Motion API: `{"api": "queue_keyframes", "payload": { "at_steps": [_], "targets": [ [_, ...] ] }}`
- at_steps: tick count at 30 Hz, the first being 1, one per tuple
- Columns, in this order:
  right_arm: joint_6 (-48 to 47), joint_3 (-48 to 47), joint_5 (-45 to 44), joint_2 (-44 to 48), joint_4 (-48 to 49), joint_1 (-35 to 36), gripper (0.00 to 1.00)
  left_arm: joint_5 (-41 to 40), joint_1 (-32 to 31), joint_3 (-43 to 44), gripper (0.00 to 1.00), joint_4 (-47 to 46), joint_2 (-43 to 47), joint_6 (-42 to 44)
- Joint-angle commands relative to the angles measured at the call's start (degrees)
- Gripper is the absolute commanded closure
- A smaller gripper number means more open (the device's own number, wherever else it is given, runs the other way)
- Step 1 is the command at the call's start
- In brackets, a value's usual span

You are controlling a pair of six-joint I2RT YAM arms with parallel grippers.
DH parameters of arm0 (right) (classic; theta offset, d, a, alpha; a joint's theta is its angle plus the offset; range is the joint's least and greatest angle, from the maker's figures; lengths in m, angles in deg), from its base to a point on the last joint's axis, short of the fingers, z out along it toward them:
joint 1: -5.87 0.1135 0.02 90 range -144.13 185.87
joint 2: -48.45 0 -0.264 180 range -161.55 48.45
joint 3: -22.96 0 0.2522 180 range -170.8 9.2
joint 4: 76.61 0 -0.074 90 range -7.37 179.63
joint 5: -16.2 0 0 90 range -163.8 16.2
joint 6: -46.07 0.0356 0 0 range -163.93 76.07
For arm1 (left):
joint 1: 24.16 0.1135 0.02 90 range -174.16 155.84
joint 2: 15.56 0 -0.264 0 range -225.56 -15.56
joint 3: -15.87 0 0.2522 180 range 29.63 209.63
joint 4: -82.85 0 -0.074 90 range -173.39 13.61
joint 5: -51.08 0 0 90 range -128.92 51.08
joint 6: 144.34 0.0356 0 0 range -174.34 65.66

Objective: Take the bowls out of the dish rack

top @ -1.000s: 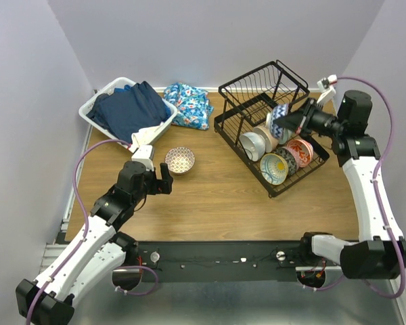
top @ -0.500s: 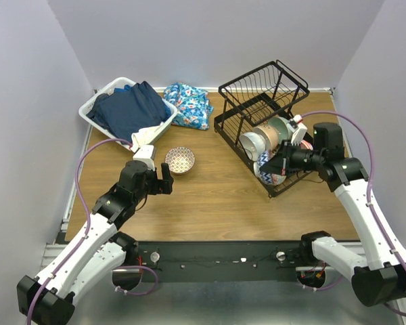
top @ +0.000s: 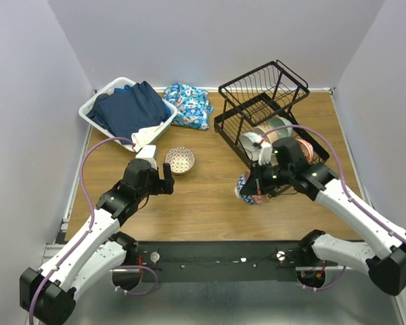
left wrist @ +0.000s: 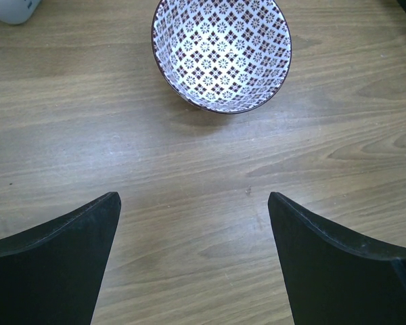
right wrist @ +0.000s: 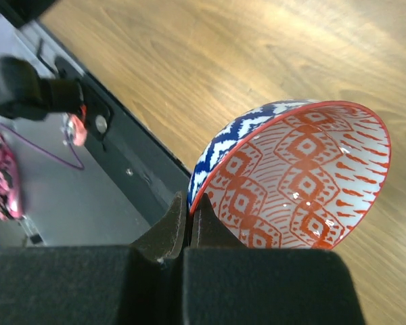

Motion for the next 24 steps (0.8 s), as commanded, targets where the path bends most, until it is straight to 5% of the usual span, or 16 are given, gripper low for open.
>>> {"api": "queue_keyframes", "payload": {
  "at_steps": [1,11,24],
  "targets": [
    [2.35,-0.22,-11.35,-5.33,6.94,10.77,0.99,0.32,0.34,0.97,0.01,-1.09,-1.77,-2.80],
    [-4.94,-4.96,-27.27,-19.14,11.52,24.69,0.99,0.94,0.34,4.74,0.01,3.03,-5.81,-8.78],
    [-23.99,-7.43,-42.29,-23.98,17.58,36.99,0.99,7.35,0.34,14.94,0.01,11.21,-16.26,-12.39]
  ]
}}
